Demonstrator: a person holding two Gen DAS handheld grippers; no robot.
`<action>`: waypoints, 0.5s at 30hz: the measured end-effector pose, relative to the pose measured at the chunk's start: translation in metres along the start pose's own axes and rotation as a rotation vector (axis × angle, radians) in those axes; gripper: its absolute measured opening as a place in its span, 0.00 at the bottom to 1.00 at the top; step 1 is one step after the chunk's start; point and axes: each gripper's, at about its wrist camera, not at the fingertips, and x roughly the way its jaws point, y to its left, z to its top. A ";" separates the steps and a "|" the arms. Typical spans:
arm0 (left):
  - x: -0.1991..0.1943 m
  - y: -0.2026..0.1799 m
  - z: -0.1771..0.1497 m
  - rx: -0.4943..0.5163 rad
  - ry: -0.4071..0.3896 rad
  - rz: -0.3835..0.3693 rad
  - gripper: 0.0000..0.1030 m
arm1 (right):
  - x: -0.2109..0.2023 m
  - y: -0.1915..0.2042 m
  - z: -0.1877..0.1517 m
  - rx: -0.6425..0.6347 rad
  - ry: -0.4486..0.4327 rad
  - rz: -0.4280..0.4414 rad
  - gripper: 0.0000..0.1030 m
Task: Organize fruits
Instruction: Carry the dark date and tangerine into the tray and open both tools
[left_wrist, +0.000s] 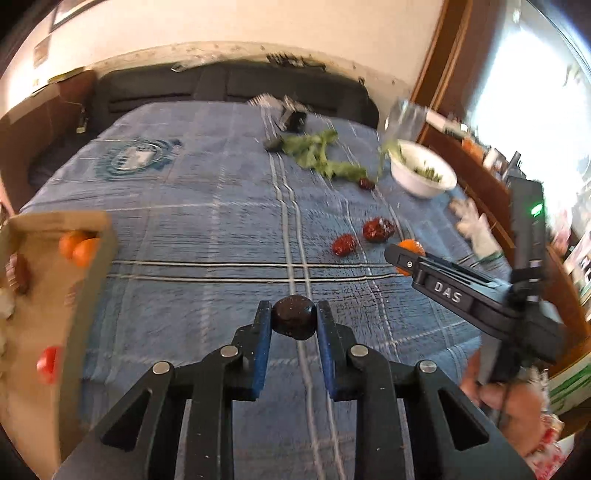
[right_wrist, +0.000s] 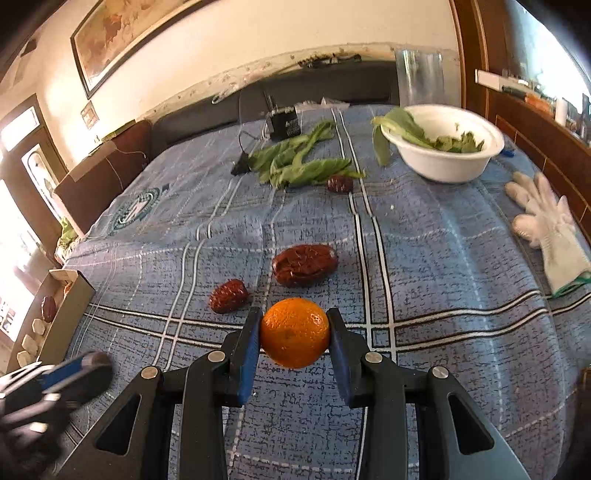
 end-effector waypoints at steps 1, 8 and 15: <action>-0.013 0.008 -0.002 -0.015 -0.018 0.003 0.22 | -0.003 0.002 0.000 -0.004 -0.016 0.002 0.36; -0.085 0.080 -0.017 -0.142 -0.110 0.090 0.22 | -0.030 0.031 -0.003 -0.050 -0.098 0.021 0.36; -0.124 0.139 -0.033 -0.221 -0.158 0.170 0.23 | -0.064 0.106 -0.014 -0.112 -0.083 0.196 0.37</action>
